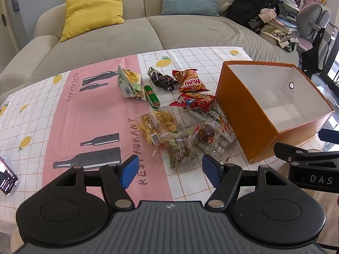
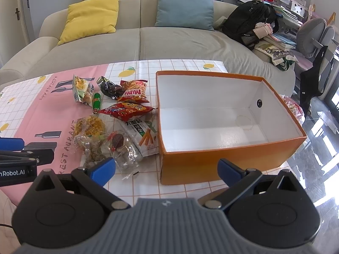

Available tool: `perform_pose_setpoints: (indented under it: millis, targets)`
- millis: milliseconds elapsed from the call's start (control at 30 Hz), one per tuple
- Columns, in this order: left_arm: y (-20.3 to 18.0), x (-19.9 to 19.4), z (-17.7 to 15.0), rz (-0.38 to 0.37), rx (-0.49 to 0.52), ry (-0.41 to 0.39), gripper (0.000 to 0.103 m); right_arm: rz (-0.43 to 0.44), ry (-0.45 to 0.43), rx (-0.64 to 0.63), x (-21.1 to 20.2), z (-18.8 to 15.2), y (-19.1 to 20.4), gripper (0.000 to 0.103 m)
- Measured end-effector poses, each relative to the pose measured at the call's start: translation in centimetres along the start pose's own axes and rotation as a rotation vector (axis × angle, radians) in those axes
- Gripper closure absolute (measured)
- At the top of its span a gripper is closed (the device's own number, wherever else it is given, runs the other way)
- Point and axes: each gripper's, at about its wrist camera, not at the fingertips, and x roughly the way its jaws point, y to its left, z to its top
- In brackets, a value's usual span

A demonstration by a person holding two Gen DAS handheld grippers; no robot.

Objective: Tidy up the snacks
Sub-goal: 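Grasp the clear nut bag with the left tool while the right tool grasps the chocolate packet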

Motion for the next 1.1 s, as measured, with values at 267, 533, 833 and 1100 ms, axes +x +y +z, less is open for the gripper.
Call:
perform_pose_setpoints:
  millis: [267, 533, 833, 1100]
  targets:
    - [1.7, -0.5, 0.8, -0.031, -0.032, -0.010, 0.032, 0.017, -0.116, -0.048, -0.9, 0.1, 0.3, 0.013]
    - [3.8, 0.7, 2.2, -0.132, -0.124, 0.015, 0.025, 0.087, -0.179, -0.167, -0.1, 1.7, 2.4, 0.040]
    - [5.4, 4.6, 1.9, -0.180, -0.204, 0.101, 0.027, 0.183, -0.081, -0.311, 4.9, 1.7, 5.7, 0.058]
    - [5.6, 8.1, 2.3, -0.261, -0.296, 0.152, 0.027, 0.171, -0.036, -0.434, 9.2, 1.1, 7.6, 0.057]
